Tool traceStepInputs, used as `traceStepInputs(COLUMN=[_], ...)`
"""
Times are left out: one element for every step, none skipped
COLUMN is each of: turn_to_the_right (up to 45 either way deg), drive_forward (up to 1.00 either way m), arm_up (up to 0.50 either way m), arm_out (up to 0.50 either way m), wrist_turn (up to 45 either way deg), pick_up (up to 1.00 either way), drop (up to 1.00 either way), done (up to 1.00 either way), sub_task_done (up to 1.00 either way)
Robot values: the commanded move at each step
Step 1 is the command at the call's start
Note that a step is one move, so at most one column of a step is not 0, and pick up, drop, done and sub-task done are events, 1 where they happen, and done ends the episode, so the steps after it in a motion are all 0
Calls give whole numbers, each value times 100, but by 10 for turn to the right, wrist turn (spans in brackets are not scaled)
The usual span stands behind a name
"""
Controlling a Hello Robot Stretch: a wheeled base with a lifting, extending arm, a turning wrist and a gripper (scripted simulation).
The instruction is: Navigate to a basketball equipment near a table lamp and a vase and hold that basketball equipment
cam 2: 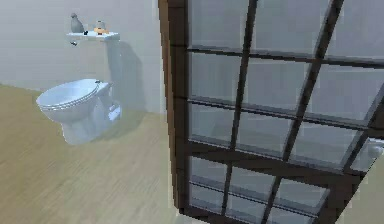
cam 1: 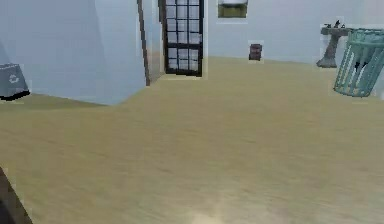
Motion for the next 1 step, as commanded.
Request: traceStepInputs(turn_to_the_right=[0], drive_forward=[65], arm_up=[0], arm_out=[0], wrist_turn=[0], pick_up=[0], drop=[0], done=[0], sub_task_done=[0])
